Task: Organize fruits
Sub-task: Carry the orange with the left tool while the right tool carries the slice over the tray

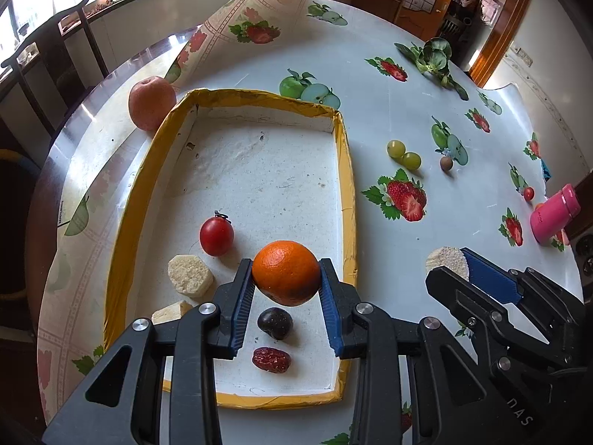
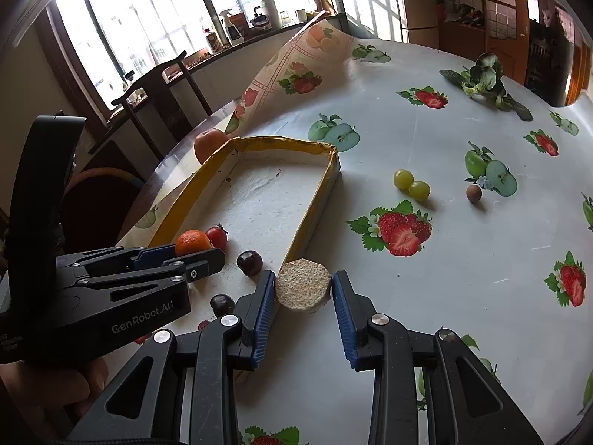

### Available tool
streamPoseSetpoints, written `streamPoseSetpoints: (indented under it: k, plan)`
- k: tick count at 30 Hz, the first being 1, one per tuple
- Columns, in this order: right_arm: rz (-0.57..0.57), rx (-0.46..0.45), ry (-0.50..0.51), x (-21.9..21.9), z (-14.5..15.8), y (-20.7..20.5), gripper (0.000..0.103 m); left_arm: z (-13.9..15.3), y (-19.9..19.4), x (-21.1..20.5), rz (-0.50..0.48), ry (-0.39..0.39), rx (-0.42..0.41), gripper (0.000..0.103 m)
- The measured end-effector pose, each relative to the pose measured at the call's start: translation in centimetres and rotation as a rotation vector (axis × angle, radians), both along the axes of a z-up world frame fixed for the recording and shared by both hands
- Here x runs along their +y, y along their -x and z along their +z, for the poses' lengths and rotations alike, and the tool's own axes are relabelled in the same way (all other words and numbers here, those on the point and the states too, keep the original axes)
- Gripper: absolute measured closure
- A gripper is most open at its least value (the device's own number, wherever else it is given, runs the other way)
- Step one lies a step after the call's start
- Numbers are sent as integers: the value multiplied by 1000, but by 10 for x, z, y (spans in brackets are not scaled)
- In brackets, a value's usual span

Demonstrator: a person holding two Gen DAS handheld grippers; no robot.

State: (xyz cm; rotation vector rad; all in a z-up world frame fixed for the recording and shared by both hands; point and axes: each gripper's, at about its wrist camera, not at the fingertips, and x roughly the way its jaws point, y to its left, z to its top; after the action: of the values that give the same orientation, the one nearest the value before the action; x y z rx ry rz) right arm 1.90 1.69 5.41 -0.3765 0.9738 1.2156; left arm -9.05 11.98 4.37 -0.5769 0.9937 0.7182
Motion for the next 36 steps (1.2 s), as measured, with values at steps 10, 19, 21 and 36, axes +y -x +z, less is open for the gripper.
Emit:
streamPoseSetpoints:
  k: [10,19,21,36]
  plan:
    - [21,10,6,14,-5,8,71,-7,7,14,18,13,7,71]
    - [52,18,7,34,-9,13,71,-16,11,27,38,24,21,71]
    - [66,15,8,42,-10,14,71,-18,11,34,47,26,22,71]
    - [138,7,79,126,-49,11,71,-36,-12,103,93,26,55,71]
